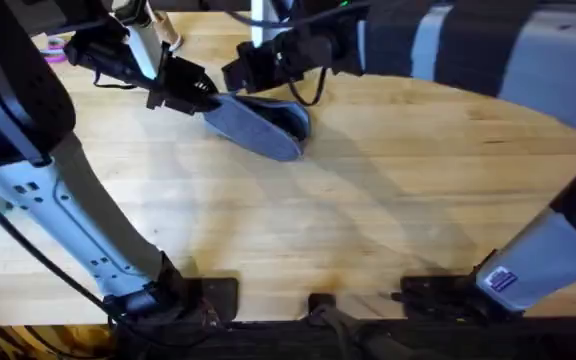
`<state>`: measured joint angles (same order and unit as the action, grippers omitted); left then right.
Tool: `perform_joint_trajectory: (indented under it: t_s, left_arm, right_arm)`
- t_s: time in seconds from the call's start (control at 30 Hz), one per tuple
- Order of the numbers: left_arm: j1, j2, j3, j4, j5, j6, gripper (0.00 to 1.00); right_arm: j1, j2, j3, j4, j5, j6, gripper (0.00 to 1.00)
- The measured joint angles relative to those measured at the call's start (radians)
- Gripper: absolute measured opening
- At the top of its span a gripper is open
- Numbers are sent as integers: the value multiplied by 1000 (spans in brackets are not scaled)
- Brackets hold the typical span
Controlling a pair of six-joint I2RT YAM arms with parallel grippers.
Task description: Unzip the bag, pick up the pens from the table one at a time and place them inside, then zip the bag closed.
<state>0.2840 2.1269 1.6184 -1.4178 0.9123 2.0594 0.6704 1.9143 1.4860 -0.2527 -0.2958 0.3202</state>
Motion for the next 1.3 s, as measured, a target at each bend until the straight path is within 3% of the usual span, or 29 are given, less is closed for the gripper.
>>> perform_joint_trajectory:
  t_s: [0.33,0.97,1.13,1.3]
  left_arm:
    - [-11,0,0,5,12,0,42]
    - [-49,0,0,-4,63,0,42]
    - [-24,2,0,5,5,0,42]
    - [18,2,0,4,-14,0,42]
  right_arm:
    - [-130,-37,0,-231,3,23,33]
    - [-387,-41,9,-504,-91,99,35]
    - [-469,-42,10,-564,81,109,35]
    - [-513,-43,-61,-487,205,149,35]
